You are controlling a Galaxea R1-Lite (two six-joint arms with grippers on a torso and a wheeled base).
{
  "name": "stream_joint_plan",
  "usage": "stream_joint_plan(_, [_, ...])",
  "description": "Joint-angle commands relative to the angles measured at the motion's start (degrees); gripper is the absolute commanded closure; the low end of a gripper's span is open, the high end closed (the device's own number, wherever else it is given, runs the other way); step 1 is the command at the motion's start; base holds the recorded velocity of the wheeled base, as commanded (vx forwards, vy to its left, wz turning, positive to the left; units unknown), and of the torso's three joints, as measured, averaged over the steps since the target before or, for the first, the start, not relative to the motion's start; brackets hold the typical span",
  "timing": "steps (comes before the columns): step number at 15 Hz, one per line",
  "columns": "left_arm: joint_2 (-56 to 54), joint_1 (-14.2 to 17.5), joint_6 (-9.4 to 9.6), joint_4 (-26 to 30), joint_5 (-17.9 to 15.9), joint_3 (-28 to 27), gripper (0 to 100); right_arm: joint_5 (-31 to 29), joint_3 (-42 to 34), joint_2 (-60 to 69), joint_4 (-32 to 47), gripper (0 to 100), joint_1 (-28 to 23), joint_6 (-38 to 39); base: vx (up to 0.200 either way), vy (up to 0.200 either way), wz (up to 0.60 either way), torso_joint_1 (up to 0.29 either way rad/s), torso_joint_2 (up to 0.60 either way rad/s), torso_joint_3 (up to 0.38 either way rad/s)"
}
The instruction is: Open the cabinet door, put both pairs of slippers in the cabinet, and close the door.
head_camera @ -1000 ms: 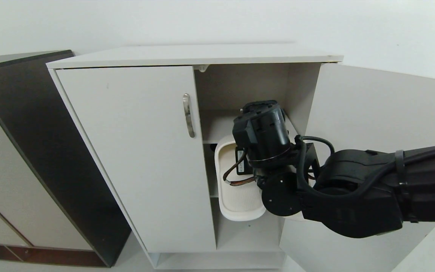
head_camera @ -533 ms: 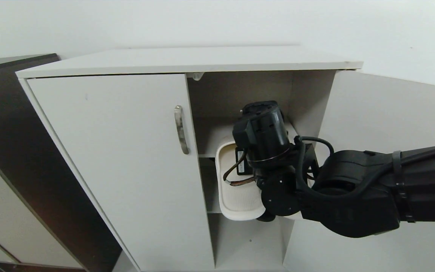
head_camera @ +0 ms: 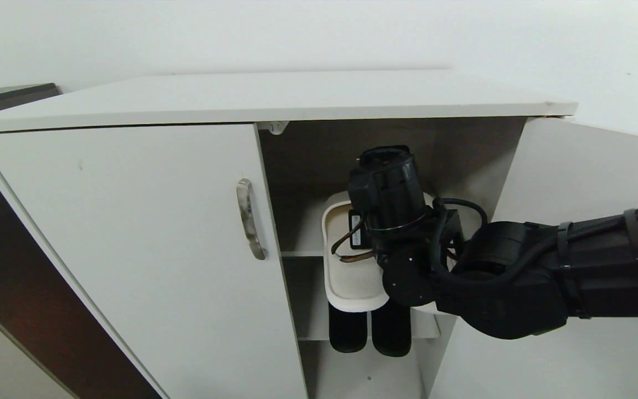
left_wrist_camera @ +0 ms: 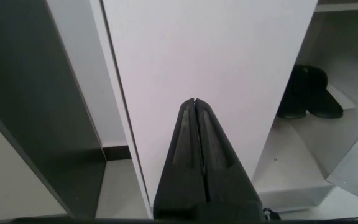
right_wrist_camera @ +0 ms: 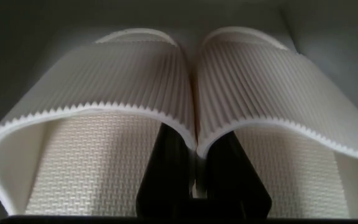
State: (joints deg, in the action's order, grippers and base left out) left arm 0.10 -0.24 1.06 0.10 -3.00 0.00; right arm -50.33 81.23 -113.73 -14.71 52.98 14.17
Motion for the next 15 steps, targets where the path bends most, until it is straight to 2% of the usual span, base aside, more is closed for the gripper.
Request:
stream_joint_plan(1, [-0.01, -0.02, -0.01, -0.01, 0.01, 0.0, 100, 0.06, -0.01, -1.41, -1.55, 100, -0.86, -0.63, 0.0, 0.0, 0.0, 0.0, 0.0, 0.0])
stream_joint_plan(6, [-0.01, -0.02, -0.01, -0.01, 0.01, 0.0, 100, 2.96, 1.57, -3.87, -4.01, 100, -3.15, -1.86, 0.0, 0.0, 0.0, 0.0, 0.0, 0.0])
stream_joint_plan(10, [-0.01, -0.02, -0.01, -0.01, 0.01, 0.0, 100, 3.23, 8.77, -7.83, -3.57, 100, -6.49, -3.09, 0.0, 0.0, 0.0, 0.0, 0.0, 0.0])
stream_joint_plan(15, [-0.01, -0.02, -0.01, -0.01, 0.01, 0.0, 100, 3.23, 16.51, -10.99, 0.21, 100, -7.8, -3.44, 0.0, 0.0, 0.0, 0.0, 0.0, 0.0])
